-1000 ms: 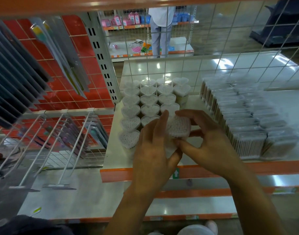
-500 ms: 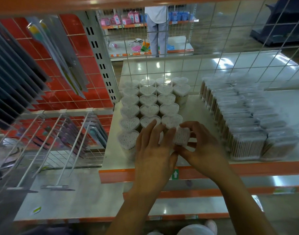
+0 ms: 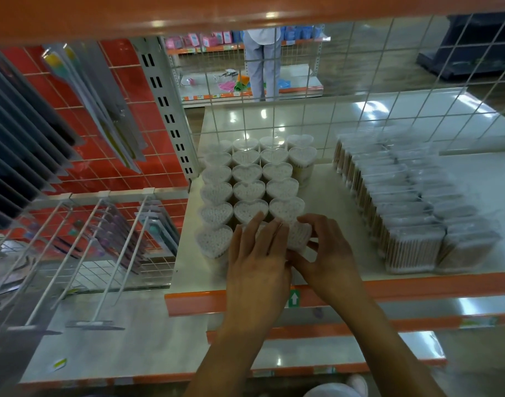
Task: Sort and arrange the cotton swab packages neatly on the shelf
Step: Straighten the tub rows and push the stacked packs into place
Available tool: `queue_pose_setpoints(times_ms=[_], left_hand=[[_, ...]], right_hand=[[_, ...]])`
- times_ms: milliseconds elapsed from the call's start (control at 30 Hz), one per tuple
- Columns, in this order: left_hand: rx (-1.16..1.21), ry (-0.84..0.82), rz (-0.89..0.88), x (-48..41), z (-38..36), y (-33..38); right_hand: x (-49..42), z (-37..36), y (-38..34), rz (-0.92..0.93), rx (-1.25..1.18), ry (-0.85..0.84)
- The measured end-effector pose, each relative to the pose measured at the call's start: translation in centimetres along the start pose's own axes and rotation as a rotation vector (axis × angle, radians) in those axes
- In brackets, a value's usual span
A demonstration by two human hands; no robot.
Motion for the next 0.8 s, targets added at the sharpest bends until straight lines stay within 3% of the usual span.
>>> queue_pose_setpoints(times_ms=[400,800], left_hand=[[0.019,0.064,0.002,0.2,0.7,0.8],[0.117,0.125,-0.028,-2.7,-0.8,6.9]], right_hand=[[0.4,0.3,-0.4,0.043,-0.074,-0.047],[0.7,7.2,2.5,-0.011,-0.016,0.005]])
Point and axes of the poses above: each hand's wrist, its own x-axis away from the middle knuckle, its own z-axis out of the back of the hand, y = z × x, the point moved 7 cm from there along -x, towards the middle knuckle, and after that the axes turned 9 degrees about x, right-handed, at the moved point
